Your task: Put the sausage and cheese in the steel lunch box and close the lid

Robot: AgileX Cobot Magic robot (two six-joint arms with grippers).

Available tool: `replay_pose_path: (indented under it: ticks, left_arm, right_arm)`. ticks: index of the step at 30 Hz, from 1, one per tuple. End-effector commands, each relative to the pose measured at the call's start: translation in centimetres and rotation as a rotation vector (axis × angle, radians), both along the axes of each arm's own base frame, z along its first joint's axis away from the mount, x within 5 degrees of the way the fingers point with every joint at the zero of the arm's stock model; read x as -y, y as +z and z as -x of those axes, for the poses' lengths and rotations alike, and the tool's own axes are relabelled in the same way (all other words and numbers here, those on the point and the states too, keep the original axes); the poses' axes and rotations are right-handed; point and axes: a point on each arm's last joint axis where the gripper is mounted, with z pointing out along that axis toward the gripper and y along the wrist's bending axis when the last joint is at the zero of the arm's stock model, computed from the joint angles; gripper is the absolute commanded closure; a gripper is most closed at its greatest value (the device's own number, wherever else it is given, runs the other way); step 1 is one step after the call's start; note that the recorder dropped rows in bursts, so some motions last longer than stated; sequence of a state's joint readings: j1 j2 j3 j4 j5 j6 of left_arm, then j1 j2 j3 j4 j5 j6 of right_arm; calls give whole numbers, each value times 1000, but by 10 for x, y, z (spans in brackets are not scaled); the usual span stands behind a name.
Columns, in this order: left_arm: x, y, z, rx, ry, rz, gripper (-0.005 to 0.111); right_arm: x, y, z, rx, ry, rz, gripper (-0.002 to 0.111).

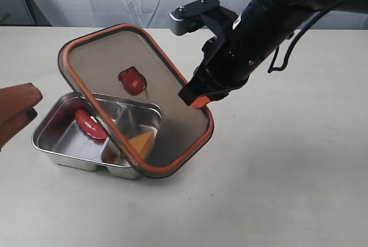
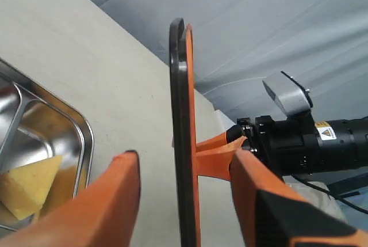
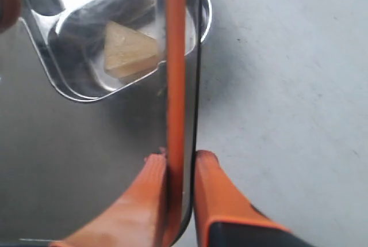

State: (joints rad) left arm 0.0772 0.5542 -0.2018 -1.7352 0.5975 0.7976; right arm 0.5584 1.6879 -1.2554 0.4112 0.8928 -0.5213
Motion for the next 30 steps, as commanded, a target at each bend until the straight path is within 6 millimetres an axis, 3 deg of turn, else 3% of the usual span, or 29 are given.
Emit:
replay_pose_path:
  ticks: [1,15,17,22,25,28,30]
  left_arm:
    - [2,3,-12,-19,-45,-25,54]
    - [2,-6,-38,-127,-87,-37,53]
    - [2,-8,-40,-142,-91,-36,63]
    - [1,-10,-42,-147,-84,-55,107]
    - [0,-7,-44,-133,-71,-70,106]
    - [0,11,-51,-40,-81,-135,106]
    - [-1,28,-56,45,-84,-191,107]
  right_arm:
    - [-11,6,7,23,29,-22,109]
    - [-37,7,26,26,99,-58,109]
    - [-38,7,27,27,105,-62,109]
    - [-39,8,27,30,98,-71,109]
    - [-40,9,26,36,85,-91,109]
    - [-40,11,22,67,81,-93,109]
    - [-41,19,19,106,95,-82,96]
